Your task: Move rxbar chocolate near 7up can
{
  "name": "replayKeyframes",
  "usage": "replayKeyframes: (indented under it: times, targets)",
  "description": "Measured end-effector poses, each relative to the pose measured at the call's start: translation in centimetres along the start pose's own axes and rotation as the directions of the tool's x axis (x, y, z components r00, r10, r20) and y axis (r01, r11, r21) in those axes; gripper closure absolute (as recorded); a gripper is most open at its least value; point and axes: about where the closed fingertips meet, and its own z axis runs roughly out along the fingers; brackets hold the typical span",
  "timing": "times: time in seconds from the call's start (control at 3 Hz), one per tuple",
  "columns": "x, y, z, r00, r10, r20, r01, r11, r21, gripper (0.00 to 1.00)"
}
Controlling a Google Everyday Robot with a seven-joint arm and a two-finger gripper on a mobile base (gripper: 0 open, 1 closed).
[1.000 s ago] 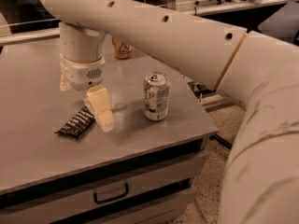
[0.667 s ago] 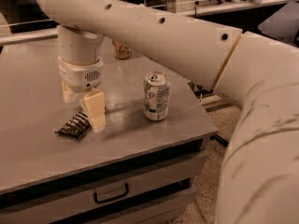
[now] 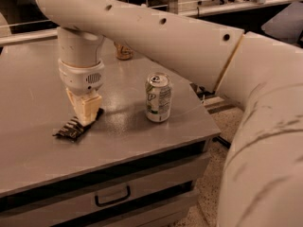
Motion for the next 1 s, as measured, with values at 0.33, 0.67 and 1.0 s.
replayKeyframes:
  times: [0.33, 0.67, 1.0]
  targets:
    - [-0.22, 0.11, -0.18, 1.000, -0.009, 0.003, 0.009, 0.9999, 0.004, 0.94]
    - [-0.38, 0.19, -0.24, 1.000, -0.012, 0.003, 0.012, 0.9999, 0.009, 1.00]
    - [-0.52, 0.17, -0.40, 1.000, -0.013, -0.002, 0.013, 0.9998, 0.013, 0.85]
